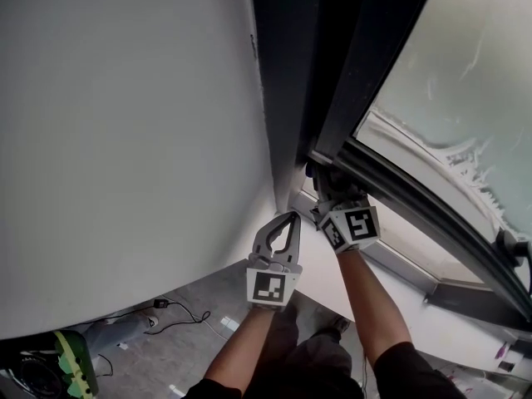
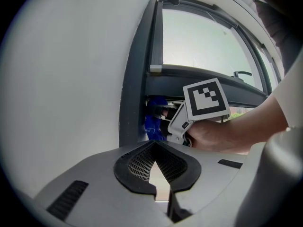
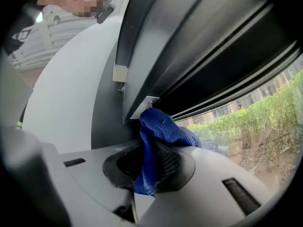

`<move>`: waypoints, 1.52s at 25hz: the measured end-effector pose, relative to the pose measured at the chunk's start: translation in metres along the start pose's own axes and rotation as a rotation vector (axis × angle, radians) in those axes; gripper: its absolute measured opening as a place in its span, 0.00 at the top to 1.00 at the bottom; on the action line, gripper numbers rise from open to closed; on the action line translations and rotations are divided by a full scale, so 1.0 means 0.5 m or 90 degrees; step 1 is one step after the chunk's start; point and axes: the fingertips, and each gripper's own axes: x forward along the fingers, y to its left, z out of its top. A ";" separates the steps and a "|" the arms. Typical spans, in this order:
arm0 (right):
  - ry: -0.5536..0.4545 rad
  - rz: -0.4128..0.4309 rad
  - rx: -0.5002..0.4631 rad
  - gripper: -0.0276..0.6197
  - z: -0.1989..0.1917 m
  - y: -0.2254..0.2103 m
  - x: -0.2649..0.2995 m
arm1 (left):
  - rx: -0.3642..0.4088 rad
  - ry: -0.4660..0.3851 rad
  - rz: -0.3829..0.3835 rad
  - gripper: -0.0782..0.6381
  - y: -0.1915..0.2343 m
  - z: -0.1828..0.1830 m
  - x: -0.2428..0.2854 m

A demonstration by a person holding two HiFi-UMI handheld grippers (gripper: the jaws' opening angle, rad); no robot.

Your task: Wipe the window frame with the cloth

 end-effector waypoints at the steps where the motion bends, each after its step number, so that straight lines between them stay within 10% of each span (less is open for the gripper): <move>1: -0.001 0.002 0.002 0.90 0.000 0.000 0.000 | 0.001 0.002 0.000 0.88 0.000 -0.003 -0.001; 38: 0.031 0.055 -0.023 0.91 -0.178 -0.005 -0.030 | 0.011 0.053 -0.004 0.88 -0.052 -0.165 0.011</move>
